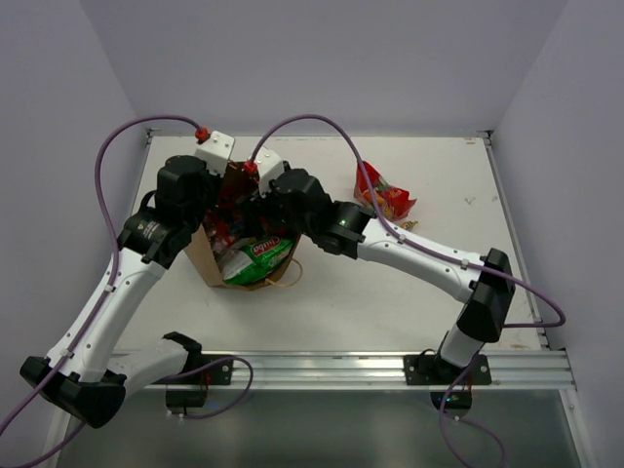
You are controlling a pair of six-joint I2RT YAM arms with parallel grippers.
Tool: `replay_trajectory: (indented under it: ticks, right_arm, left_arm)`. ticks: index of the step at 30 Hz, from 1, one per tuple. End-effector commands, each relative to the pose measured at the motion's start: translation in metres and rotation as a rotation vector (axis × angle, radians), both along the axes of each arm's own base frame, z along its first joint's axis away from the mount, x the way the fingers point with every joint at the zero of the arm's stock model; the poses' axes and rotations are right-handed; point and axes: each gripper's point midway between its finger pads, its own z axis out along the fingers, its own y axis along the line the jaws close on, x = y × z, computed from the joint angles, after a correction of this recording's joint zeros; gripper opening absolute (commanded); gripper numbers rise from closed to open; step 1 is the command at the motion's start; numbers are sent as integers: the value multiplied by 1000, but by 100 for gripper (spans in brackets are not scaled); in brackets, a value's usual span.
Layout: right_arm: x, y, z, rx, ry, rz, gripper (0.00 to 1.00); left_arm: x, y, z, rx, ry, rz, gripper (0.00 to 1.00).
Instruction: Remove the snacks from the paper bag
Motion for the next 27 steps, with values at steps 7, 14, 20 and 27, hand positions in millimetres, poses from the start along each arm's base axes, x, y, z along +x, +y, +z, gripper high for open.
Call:
replay_trajectory:
  ticks: [7, 14, 20, 27]
  right_arm:
    - [39, -7, -10, 9, 13, -141, 45]
    - [20, -9, 46, 80, -58, -43, 0]
    - [-8, -30, 126, 213, -150, 34, 0]
    - [-40, -75, 204, 355, -266, 54, 0]
  left_arm:
    - [2, 0, 54, -102, -198, 9, 0]
    - [5, 2, 50, -92, -192, 26, 0]
    - [9, 8, 47, -76, -184, 71, 0]
    - [12, 18, 40, -49, -169, 138, 0]
